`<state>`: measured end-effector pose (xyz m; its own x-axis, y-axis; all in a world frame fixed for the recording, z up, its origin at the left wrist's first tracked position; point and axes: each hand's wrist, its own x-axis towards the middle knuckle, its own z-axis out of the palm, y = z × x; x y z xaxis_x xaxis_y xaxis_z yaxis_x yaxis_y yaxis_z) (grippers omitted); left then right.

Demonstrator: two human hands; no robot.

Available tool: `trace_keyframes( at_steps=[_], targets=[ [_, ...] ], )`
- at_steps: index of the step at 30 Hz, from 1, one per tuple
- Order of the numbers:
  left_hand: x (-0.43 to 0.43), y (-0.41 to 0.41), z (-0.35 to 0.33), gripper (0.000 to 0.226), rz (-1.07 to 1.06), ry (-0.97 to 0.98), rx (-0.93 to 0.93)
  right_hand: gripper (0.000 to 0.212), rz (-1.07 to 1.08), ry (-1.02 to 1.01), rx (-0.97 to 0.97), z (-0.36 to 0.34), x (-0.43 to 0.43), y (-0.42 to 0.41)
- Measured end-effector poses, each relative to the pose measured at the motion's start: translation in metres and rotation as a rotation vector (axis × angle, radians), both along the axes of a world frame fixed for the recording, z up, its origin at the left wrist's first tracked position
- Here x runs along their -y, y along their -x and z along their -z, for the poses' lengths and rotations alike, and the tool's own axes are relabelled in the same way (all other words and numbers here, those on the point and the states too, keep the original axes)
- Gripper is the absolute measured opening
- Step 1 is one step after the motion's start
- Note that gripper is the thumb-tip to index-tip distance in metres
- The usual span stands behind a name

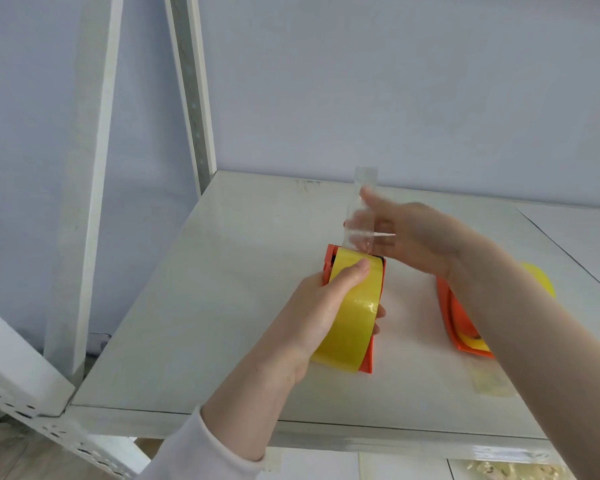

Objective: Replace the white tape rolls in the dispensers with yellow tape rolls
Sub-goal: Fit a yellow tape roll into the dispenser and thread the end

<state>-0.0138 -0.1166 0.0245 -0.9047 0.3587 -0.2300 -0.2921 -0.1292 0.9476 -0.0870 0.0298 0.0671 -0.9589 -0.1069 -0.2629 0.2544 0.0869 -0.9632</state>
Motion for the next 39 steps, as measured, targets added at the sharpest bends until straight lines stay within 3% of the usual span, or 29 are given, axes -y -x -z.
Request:
trace_keyframes(
  at_steps=[3,7,10,14,19,23,25,29,34,37,39],
  targets=[
    [0.002,0.001,-0.002,0.031,0.063,0.003,0.014,0.015,0.022,-0.237,-0.175,0.014,0.003,-0.011],
    [0.007,0.011,-0.013,0.052,0.213,-0.075,0.099,0.016,0.071,-0.244,-0.280,0.015,0.010,-0.014],
    [0.006,0.013,-0.014,0.044,0.183,-0.063,0.131,0.013,0.121,-0.278,-0.338,0.014,0.013,-0.012],
    [0.009,-0.003,-0.002,0.034,0.159,-0.063,0.016,0.018,0.272,-0.244,-0.291,0.007,0.010,-0.006],
    [0.006,-0.015,0.002,0.045,0.057,-0.057,-0.076,0.022,0.329,-0.240,-0.179,-0.007,0.003,0.007],
    [0.006,-0.012,0.002,0.030,-0.025,-0.041,-0.060,0.044,0.190,0.086,0.007,-0.015,-0.004,0.008],
    [0.006,-0.012,0.002,0.027,-0.031,-0.027,-0.084,0.045,0.148,0.249,0.083,-0.021,-0.009,0.005],
    [0.007,-0.011,0.001,0.027,-0.035,-0.012,-0.089,0.038,0.132,0.428,0.120,-0.017,-0.011,-0.007],
    [0.006,-0.008,0.001,0.028,-0.019,0.017,-0.088,0.066,0.046,0.609,0.115,-0.008,-0.010,-0.022],
    [0.004,-0.006,0.000,0.031,-0.002,0.031,-0.084,0.058,0.048,0.654,0.095,-0.008,-0.010,-0.026],
    [0.004,-0.005,0.000,0.033,0.011,0.029,-0.074,0.038,0.071,0.518,0.019,-0.005,-0.005,-0.026]
  ],
)
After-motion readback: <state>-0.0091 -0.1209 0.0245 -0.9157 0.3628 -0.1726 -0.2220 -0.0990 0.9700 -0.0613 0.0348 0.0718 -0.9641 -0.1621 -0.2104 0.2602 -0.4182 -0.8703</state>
